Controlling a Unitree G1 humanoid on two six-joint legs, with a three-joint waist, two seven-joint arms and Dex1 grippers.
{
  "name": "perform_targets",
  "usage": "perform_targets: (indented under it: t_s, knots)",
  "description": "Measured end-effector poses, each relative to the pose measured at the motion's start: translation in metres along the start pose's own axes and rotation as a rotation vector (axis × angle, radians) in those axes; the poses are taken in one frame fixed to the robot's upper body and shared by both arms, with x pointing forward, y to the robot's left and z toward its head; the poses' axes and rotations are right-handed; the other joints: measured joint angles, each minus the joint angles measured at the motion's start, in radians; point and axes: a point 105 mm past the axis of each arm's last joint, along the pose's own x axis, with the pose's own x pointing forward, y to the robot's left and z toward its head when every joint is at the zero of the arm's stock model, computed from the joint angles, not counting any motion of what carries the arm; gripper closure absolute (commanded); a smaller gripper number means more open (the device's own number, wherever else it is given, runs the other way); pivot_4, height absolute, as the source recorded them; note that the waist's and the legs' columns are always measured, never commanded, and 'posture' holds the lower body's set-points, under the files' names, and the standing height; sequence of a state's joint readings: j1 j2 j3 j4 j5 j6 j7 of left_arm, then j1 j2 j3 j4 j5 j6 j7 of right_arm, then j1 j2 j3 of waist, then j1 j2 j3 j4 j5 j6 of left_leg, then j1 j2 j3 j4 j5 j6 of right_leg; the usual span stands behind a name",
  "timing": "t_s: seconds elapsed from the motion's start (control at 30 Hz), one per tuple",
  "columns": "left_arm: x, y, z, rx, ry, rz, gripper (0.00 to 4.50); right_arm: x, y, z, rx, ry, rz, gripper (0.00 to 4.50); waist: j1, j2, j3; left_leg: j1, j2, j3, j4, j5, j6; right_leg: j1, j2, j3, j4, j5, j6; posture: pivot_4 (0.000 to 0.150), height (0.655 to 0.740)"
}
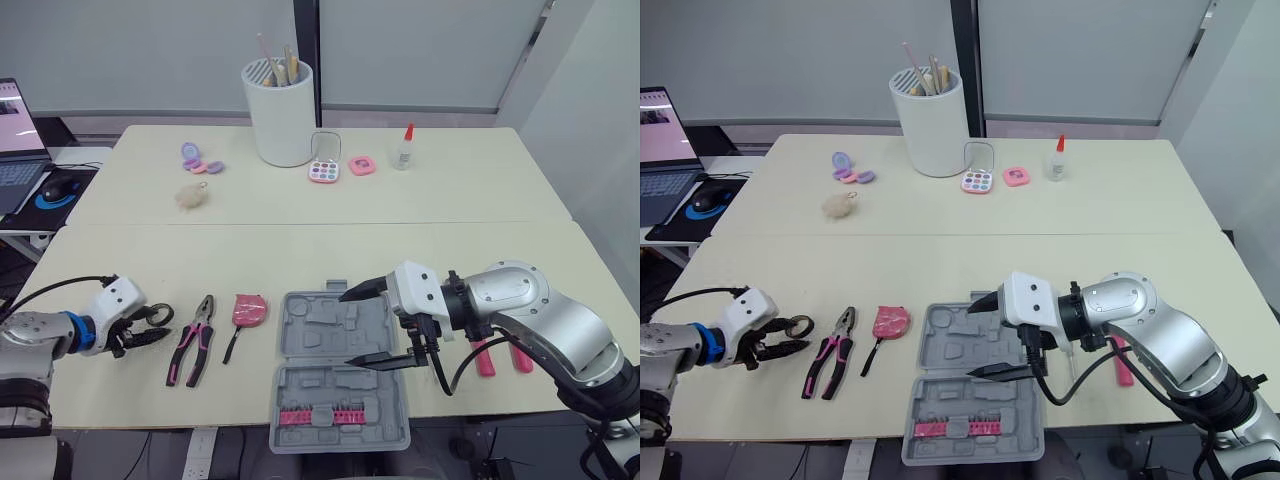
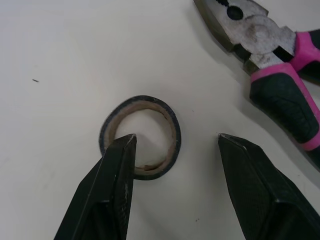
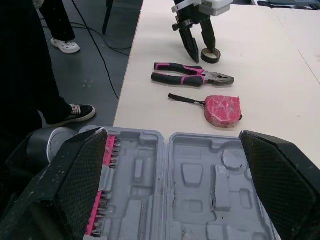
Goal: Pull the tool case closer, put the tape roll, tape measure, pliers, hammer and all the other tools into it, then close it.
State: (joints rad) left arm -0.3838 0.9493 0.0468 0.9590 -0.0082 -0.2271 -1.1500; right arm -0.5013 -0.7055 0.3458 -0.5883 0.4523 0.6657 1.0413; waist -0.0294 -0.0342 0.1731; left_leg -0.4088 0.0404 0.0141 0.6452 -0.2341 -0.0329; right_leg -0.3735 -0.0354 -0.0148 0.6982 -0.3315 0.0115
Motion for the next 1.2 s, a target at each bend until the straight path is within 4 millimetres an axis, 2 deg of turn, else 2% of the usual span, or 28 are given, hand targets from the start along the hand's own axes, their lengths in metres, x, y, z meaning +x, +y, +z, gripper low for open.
perform_targets:
  t_s: [0.1,0.23,0.57,0.63,0.73,0.77,0.83,1.1,1.2]
  knots:
    - [0.002,0.002,0.0,0.004,-0.001,0.01,3.04,0.0,0.0,0.0,0.0,0.0,0.0,0.0,0.0,0.0,0.0,0.0,0.0,0.0,0.0,0.0,0.0,0.0,0.0,0.0,0.0,0.0,0.0,0.15,0.7366]
    - [0.004,0.002,0.001,0.023,-0.002,0.024,4.36,0.0,0.0,0.0,0.001,0.0,0.0,0.0,0.0,0.0,0.0,0.0,0.0,0.0,0.0,0.0,0.0,0.0,0.0,0.0,0.001,0.0,0.0,0.15,0.7366]
    - [-0.001,0.003,0.0,0.017,-0.012,0.025,4.45,-0.001,-0.001,0.001,0.0,0.001,-0.012,0.0,-0.001,0.0,0.0,0.0,0.0,0.0,0.0,0.0,0.0,0.0,0.0,0.0,0.001,0.0,0.0,0.15,0.7366]
    - [-0.017,0.01,0.004,-0.012,-0.037,0.034,4.45,-0.001,0.001,0.001,-0.001,-0.002,-0.021,0.0,-0.002,-0.004,0.0,-0.001,0.002,0.0,0.0,0.0,0.0,-0.001,0.001,-0.001,0.001,0.0,0.0,0.15,0.7366]
    - [-0.045,0.015,0.023,0.018,-0.084,0.022,4.45,-0.005,0.002,-0.002,0.009,0.005,-0.038,0.0,-0.001,-0.004,0.0,0.0,0.002,0.0,0.0,0.0,0.0,0.0,0.001,0.0,0.0,0.0,0.0,0.15,0.7366]
    - [-0.05,0.012,0.03,0.029,-0.097,0.003,4.45,-0.008,0.003,-0.004,0.018,0.009,-0.046,0.0,-0.002,-0.003,0.0,0.0,0.002,0.0,0.0,0.0,0.0,0.0,0.0,0.0,0.0,0.0,0.0,0.15,0.7366]
    - [-0.053,-0.006,0.044,0.038,-0.132,-0.076,4.45,-0.012,0.003,-0.008,0.038,0.022,-0.068,0.0,-0.001,-0.002,0.0,0.0,0.001,0.001,0.0,0.0,0.0,0.0,-0.001,0.001,0.0,0.0,0.0,0.15,0.7366]
    - [-0.031,-0.094,0.093,-0.025,-0.285,-0.324,4.45,-0.027,0.003,-0.018,0.078,0.056,-0.136,0.0,0.001,-0.002,0.0,0.0,0.002,0.0,0.0,0.0,0.0,0.001,0.001,0.001,0.0,0.0,0.0,0.15,0.7366]
    - [-0.026,-0.109,0.108,-0.038,-0.336,-0.333,4.45,-0.031,0.003,-0.022,0.102,0.067,-0.158,0.0,0.001,-0.002,0.0,0.0,0.002,-0.001,0.0,0.0,0.0,0.001,0.002,0.001,0.0,0.0,0.0,0.15,0.7366]
